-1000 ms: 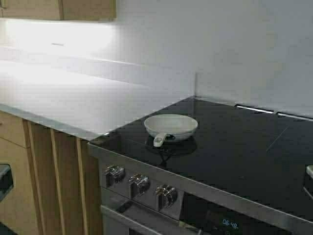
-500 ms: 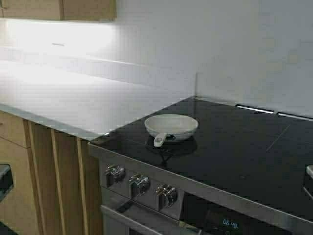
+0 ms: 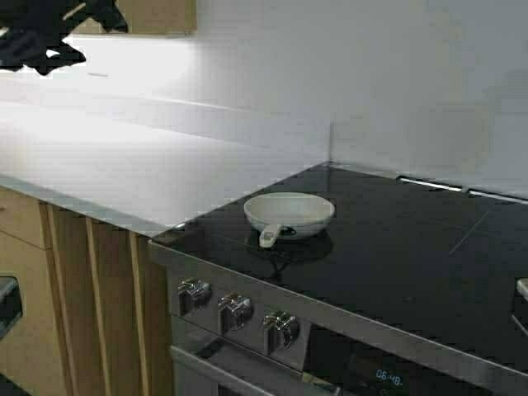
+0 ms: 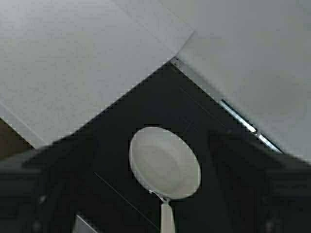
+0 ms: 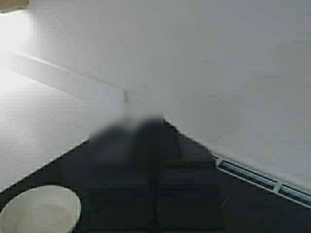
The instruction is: Wash the pan
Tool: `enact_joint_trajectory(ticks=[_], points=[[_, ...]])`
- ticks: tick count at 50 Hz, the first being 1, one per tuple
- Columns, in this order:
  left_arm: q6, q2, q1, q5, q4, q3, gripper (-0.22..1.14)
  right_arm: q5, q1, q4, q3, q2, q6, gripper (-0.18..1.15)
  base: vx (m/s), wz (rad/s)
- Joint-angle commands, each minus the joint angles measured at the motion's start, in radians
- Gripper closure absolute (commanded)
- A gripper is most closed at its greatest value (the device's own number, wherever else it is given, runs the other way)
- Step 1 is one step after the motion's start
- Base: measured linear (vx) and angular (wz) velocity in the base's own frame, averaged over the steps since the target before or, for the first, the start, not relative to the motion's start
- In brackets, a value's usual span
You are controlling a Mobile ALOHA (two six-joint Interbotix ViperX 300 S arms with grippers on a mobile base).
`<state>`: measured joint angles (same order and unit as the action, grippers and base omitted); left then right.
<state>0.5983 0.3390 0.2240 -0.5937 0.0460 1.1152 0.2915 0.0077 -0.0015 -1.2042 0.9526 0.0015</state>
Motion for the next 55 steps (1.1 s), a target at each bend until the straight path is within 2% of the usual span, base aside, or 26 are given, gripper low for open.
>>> enact_joint_trajectory(ticks=[1,19,32,55], points=[[0.083,-0.130,0.006,-0.132,0.058,-0.031,-0.09,0.005,0.002,0.000,0.012,-0.014,0.002,0.90,0.00,0.00],[0.416,-0.566,0.008,-0.462,0.222,-0.176,-0.09,0.005,0.002,0.000,0.011,-0.028,0.000,0.90,0.00,0.00],[0.569,-0.856,0.014,-0.604,0.245,-0.310,-0.09,0.002,0.002,-0.002,0.008,-0.032,-0.002,0.90,0.00,0.00],[0.698,-1.140,0.066,-0.627,0.357,-0.546,-0.09,0.000,0.002,-0.002,0.008,-0.043,-0.002,0.90,0.00,0.00]])
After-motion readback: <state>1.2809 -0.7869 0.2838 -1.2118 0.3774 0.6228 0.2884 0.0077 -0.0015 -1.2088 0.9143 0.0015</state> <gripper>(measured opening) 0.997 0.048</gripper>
